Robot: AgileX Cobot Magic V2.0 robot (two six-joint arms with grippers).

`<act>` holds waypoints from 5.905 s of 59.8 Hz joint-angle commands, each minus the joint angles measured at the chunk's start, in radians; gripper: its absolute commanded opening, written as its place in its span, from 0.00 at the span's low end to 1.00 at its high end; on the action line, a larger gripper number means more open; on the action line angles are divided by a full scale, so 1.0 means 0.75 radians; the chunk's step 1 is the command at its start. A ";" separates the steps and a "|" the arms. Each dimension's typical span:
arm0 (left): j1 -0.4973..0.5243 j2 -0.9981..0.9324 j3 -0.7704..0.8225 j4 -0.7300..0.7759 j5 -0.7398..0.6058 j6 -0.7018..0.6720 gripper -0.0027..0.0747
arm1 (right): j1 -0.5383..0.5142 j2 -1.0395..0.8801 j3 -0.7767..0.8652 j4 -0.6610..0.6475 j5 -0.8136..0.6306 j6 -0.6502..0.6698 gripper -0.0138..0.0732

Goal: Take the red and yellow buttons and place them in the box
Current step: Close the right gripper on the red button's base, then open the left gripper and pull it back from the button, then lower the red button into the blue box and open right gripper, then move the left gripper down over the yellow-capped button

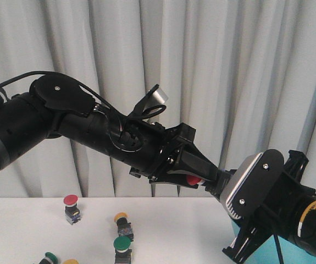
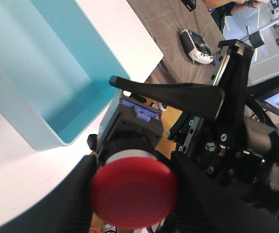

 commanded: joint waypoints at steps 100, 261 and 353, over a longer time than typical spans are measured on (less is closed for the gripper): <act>0.087 -0.152 -0.381 0.765 -0.026 0.126 0.02 | -0.180 -0.172 -0.045 -0.026 -0.027 0.070 0.19; 0.087 -0.362 0.069 1.341 0.032 -0.074 0.03 | -0.639 0.673 -0.219 0.422 0.309 0.389 0.78; 0.087 -0.329 0.395 1.732 -0.089 -0.320 0.65 | -0.214 -0.329 -0.510 0.493 0.543 0.162 0.15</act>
